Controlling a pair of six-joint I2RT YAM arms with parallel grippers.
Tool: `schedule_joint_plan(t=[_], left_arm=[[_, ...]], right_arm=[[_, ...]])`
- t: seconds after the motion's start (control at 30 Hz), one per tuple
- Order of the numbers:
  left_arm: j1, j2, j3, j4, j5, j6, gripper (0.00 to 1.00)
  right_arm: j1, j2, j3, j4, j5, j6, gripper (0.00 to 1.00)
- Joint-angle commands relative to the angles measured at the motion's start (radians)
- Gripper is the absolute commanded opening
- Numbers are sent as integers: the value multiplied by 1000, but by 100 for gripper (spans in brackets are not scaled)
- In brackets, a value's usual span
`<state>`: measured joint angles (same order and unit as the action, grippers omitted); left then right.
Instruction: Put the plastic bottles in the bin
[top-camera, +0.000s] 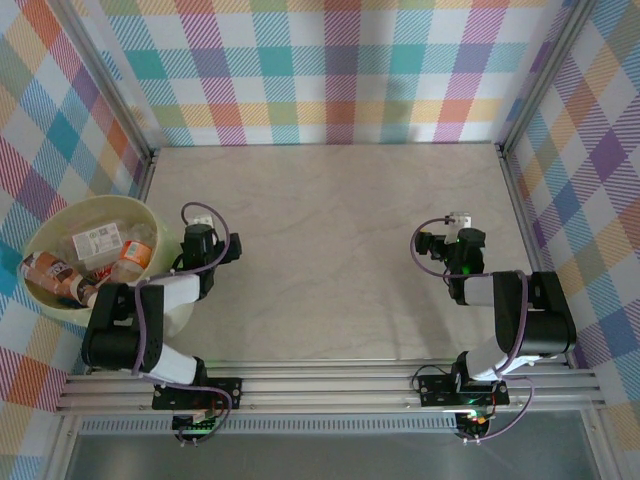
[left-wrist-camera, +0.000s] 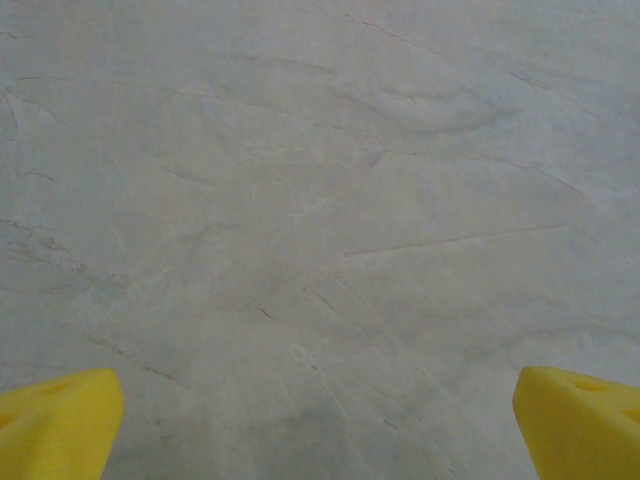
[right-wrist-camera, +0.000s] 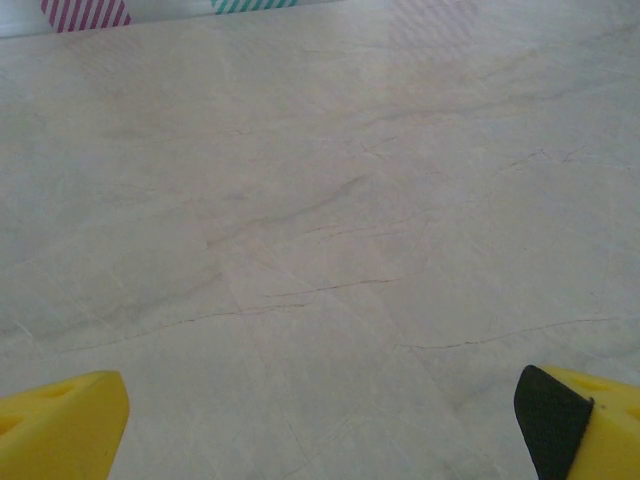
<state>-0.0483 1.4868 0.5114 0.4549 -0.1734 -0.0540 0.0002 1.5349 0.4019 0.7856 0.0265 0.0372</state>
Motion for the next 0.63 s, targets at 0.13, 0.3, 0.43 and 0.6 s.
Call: schedule_joint_plan(t=[0.13,0.3,0.43,0.6], left_arm=[[-1,82,-87,339,111,72,100],[-16,81,-96,365,45,63,100],[-16,82,-95,365,47,64,100],[-16,80,-96,362,45,63,100]], right_arm=[[1,-3,8,43,-19,-13,100],[1,-3,9,40,-19,-13,100],[1,-2,12,36,-20,-12,100],[1,-2,9,41,-22,-14,100]])
